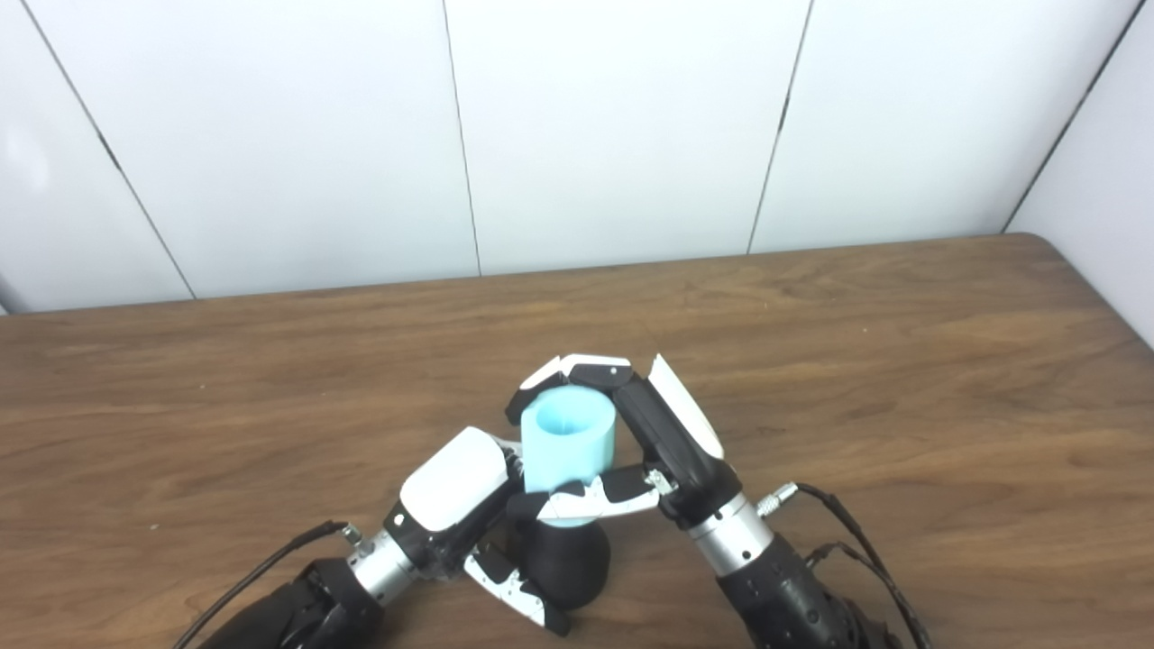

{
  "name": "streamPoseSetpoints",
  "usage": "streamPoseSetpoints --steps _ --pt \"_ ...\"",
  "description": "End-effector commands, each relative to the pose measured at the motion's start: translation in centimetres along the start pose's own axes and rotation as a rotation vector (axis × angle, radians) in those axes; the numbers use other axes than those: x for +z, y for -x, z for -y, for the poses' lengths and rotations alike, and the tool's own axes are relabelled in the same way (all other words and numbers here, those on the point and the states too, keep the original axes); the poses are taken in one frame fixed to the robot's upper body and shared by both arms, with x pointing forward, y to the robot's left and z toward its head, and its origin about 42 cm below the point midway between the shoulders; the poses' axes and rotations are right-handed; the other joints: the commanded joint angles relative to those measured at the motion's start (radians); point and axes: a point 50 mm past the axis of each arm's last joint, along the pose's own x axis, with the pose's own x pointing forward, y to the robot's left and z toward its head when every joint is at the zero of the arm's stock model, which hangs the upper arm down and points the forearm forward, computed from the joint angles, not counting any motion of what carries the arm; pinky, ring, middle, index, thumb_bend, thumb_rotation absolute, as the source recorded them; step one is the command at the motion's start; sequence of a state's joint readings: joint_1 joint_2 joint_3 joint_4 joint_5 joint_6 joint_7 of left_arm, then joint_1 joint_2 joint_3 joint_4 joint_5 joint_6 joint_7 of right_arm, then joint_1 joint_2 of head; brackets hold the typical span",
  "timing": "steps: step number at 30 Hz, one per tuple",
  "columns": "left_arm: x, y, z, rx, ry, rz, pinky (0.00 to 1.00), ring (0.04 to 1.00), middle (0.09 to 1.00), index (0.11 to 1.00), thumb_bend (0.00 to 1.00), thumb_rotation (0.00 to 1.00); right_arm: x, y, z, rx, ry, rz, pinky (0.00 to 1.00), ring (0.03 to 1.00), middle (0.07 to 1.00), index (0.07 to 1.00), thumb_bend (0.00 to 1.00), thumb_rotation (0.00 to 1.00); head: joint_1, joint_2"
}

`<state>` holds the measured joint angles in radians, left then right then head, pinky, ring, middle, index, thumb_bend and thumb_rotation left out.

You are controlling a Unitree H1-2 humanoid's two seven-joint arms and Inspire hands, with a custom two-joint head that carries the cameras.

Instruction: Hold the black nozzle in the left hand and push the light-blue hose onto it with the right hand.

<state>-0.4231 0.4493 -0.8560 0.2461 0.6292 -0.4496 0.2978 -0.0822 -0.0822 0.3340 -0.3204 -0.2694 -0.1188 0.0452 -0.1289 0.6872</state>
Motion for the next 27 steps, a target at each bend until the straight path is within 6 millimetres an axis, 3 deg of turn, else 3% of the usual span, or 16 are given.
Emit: streamPoseSetpoints --steps 1,14,18,27 --pt "4.3 4.9 11.4 -0.236 0.232 -0.082 0.42 0.513 0.498 0.471 0.52 0.00 0.8 0.0 0.3 0.045 -0.015 0.001 0.41 0.501 0.538 0.486 0.48 0.15 -0.001 0.001" --pt "4.2 5.0 11.4 -0.235 0.234 -0.085 0.42 0.514 0.498 0.472 0.52 0.00 0.8 0.5 0.9 0.056 0.003 0.044 0.40 0.510 0.558 0.488 0.51 0.12 0.000 0.000" --pt "4.2 5.1 11.4 -0.230 0.239 -0.088 0.42 0.509 0.496 0.473 0.52 0.00 0.3 1.0 0.6 0.037 0.078 0.141 0.36 0.478 0.555 0.487 0.51 0.12 0.000 -0.002" --pt "4.2 5.0 11.5 -0.227 0.242 -0.088 0.42 0.504 0.497 0.472 0.52 0.00 -2.0 1.9 -1.1 -0.074 0.300 0.268 0.39 0.549 0.579 0.490 0.50 0.12 -0.001 -0.006"
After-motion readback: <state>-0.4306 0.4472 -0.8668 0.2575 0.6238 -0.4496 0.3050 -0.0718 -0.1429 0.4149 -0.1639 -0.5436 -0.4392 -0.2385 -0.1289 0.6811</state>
